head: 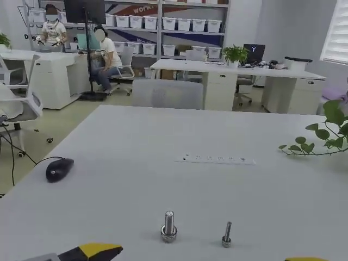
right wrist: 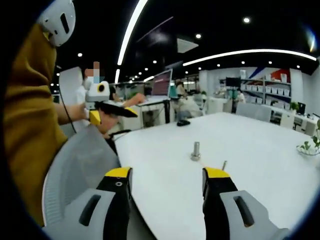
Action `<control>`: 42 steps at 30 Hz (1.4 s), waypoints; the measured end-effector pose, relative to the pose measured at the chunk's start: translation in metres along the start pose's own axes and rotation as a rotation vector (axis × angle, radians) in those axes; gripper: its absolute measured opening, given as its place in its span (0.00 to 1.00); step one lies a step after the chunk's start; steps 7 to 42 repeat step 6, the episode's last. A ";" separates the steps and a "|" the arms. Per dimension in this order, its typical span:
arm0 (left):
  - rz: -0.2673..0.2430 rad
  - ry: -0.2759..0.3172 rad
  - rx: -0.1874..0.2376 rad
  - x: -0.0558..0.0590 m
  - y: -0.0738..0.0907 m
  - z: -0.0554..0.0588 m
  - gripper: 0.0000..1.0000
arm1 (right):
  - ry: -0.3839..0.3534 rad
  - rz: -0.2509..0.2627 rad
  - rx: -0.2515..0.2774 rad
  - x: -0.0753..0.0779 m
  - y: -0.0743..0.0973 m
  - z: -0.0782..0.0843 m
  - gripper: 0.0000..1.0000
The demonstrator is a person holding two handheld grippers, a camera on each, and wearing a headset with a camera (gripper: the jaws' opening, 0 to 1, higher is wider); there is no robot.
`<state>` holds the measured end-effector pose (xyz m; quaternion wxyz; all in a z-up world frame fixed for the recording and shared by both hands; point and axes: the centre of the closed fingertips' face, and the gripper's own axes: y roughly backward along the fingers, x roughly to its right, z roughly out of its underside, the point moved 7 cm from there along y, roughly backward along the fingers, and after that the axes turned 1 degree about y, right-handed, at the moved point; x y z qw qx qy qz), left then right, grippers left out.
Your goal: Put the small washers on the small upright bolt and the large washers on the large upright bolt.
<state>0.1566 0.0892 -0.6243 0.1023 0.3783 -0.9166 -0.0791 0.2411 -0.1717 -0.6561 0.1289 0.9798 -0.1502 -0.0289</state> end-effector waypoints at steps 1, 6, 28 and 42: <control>-0.003 -0.001 -0.005 0.000 0.000 0.001 0.70 | 0.001 0.002 0.000 0.000 0.001 0.000 0.59; -0.019 0.014 0.007 0.000 -0.001 0.001 0.70 | 0.008 0.026 -0.006 0.003 0.006 0.000 0.59; -0.019 0.014 0.007 0.000 -0.001 0.001 0.70 | 0.008 0.026 -0.006 0.003 0.006 0.000 0.59; -0.019 0.014 0.007 0.000 -0.001 0.001 0.70 | 0.008 0.026 -0.006 0.003 0.006 0.000 0.59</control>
